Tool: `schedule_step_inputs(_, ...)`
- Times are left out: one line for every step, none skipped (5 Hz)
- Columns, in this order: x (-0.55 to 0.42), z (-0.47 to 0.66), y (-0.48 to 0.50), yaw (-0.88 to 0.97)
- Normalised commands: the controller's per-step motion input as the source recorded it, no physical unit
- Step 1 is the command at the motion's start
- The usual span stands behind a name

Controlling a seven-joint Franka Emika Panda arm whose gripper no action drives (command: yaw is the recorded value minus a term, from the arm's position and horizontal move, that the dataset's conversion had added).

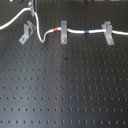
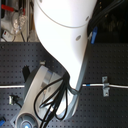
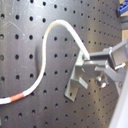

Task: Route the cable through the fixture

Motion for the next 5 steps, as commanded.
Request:
schedule_step_inputs(0.011, 0.07, -0.008, 0.00)
schedule_step_inputs(-0.032, 0.00, -0.029, -0.03)
schedule_step_inputs(-0.034, 0.19, -0.034, -0.11)
schedule_step_inputs(-0.165, 0.21, 0.156, -0.22)
schedule_step_inputs(-0.402, 0.21, 0.225, -0.21)
